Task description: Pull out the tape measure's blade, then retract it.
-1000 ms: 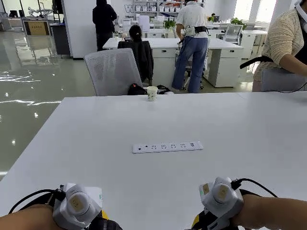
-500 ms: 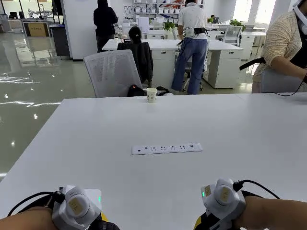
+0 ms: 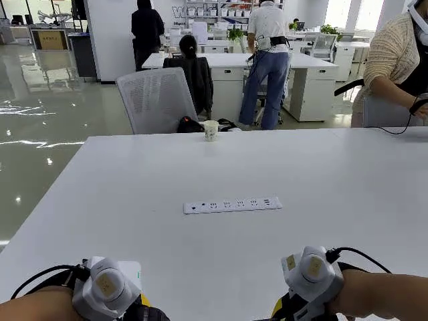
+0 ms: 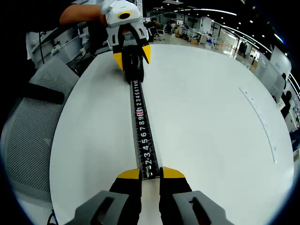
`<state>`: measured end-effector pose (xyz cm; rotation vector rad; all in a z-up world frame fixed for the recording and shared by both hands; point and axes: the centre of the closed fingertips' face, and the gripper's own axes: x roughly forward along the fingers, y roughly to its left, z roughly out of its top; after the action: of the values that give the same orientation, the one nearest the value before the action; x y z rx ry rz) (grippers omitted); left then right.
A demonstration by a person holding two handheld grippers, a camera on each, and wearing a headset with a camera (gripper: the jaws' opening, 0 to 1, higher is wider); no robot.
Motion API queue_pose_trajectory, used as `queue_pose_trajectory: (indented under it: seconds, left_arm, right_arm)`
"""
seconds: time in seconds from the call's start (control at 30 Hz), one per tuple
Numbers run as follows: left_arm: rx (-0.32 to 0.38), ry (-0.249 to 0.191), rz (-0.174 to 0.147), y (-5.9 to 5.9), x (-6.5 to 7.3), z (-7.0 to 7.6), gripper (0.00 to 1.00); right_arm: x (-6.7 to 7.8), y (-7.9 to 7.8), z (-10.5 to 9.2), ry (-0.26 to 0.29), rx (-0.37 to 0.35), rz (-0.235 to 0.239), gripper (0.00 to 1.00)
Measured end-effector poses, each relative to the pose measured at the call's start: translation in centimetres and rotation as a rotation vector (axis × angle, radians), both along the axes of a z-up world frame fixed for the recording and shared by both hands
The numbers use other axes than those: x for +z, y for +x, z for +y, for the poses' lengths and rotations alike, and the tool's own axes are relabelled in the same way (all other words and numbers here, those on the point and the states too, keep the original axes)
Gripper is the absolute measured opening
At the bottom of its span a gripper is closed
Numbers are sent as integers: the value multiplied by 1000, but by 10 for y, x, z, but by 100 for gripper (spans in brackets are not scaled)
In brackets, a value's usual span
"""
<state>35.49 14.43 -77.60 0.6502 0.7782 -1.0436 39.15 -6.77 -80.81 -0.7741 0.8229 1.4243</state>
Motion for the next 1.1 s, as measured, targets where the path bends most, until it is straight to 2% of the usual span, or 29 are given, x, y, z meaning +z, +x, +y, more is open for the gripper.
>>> queue_pose_trajectory:
  seconds: [1.1]
  left_arm:
    - [5, 2, 0, 0, -1, 0, 32]
  right_arm:
    - [-1, 2, -19, -16, -15, 1, 10]
